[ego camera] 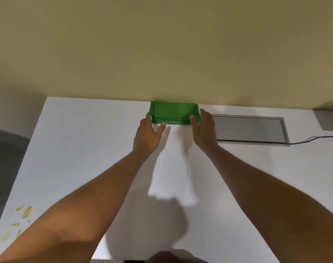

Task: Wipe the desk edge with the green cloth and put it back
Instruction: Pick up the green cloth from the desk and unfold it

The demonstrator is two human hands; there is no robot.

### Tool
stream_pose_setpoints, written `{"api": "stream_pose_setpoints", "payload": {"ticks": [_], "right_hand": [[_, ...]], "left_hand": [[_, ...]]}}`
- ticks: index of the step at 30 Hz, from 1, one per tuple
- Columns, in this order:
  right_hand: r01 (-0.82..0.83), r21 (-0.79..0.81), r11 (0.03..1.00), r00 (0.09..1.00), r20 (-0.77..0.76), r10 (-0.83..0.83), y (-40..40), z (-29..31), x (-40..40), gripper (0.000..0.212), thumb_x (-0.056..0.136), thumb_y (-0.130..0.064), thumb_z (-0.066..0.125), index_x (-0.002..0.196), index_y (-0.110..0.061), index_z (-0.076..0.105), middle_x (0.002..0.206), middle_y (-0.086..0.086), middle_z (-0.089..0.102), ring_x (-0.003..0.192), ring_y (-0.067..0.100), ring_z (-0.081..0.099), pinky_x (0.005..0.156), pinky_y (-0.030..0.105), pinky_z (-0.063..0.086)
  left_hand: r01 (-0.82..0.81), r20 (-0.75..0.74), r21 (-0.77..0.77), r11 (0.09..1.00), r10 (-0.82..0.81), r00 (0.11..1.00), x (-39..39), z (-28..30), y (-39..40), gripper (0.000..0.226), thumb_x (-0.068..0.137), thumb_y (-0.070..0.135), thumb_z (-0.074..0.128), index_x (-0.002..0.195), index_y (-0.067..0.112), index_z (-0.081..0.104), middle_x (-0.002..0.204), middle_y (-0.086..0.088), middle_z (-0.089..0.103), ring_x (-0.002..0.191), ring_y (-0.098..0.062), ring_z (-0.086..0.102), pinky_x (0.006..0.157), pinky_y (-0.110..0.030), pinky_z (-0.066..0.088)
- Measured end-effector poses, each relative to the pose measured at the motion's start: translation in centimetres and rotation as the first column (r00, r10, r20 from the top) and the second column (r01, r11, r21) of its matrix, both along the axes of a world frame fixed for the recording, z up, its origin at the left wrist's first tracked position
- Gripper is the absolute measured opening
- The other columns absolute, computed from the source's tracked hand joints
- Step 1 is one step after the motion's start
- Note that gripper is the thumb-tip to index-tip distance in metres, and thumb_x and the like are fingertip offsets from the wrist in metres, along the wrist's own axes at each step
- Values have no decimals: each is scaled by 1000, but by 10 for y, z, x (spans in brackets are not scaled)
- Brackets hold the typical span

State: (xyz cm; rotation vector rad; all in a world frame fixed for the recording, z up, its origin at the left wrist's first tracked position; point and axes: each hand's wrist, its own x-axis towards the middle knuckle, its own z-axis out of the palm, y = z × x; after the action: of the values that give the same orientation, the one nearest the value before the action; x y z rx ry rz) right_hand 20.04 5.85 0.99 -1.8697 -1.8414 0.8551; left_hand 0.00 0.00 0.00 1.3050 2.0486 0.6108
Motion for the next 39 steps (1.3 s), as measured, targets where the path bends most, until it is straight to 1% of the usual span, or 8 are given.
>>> {"api": "stream_pose_setpoints", "payload": {"ticks": [9, 13, 17, 23, 26, 31, 36, 39], "right_hand": [[113, -256, 960, 991, -36, -126, 83, -34, -14, 55, 105, -29, 59, 154, -5, 47, 148, 20, 57, 137, 38, 54, 113, 42, 45], [162, -322, 933, 986, 4, -170, 95, -47, -18, 58, 100, -24, 65, 152, -9, 45, 147, 18, 58, 138, 40, 52, 116, 48, 45], [171, -342, 924, 984, 7, -180, 94, -52, -17, 57, 96, -17, 67, 148, -11, 44, 138, 18, 64, 132, 41, 56, 110, 50, 50], [106, -405, 908, 975, -137, -175, 50, -49, -17, 72, 91, -9, 72, 154, -12, 38, 139, 16, 60, 105, 26, 61, 68, 27, 53], [30, -444, 896, 984, -143, -103, 11, -41, -18, 72, 90, -15, 75, 153, -12, 41, 140, 16, 59, 108, 24, 58, 77, 33, 52], [-117, -237, 964, 957, 233, 173, -62, -16, -27, 62, 91, -31, 72, 148, -18, 53, 159, 12, 36, 148, 37, 33, 117, 50, 38], [-283, -229, 931, 901, -396, 177, -121, 24, -62, 51, 96, -23, 55, 147, -20, 57, 143, 0, 64, 124, 12, 65, 107, 36, 56], [-275, -305, 912, 848, -523, 81, -147, 40, -78, 58, 89, -25, 47, 146, -25, 57, 130, -1, 71, 117, 16, 71, 96, 36, 60]], "left_hand": [[-300, 247, -165, 940, 333, 910, 3, -37, 72, 48, 96, 32, 76, 131, 3, 59, 127, -16, 68, 114, -36, 66, 84, -39, 53], [-463, 435, -304, 832, 554, 710, 5, -46, 86, 43, 92, 25, 81, 125, 5, 62, 123, -14, 70, 100, -29, 68, 95, -49, 62], [-487, 540, -416, 768, 639, 548, 4, -46, 89, 25, 88, 17, 85, 107, 8, 71, 97, -6, 71, 78, -20, 58, 72, -31, 56], [-455, 720, -434, 777, 603, 344, -2, -32, 55, 15, 96, 8, 73, 108, 4, 66, 106, -14, 76, 90, -25, 72, 73, -30, 63], [-421, 765, -439, 794, 576, 289, -10, -24, 22, 23, 101, 12, 66, 123, 4, 65, 106, -16, 76, 88, -27, 73, 71, -34, 64], [-396, 815, -386, 833, 509, 277, -24, -5, -41, 12, 101, 10, 63, 109, 9, 72, 95, -11, 82, 80, -21, 80, 69, -31, 65], [-293, 866, -256, 921, 353, 354, -34, 22, -99, 8, 95, 19, 78, 96, 13, 83, 100, -12, 83, 85, -19, 79, 69, -23, 62], [-211, 902, -146, 966, 218, 373, -44, 38, -127, 27, 93, 30, 77, 110, 9, 82, 111, -17, 81, 100, -25, 79, 83, -28, 63]]}}
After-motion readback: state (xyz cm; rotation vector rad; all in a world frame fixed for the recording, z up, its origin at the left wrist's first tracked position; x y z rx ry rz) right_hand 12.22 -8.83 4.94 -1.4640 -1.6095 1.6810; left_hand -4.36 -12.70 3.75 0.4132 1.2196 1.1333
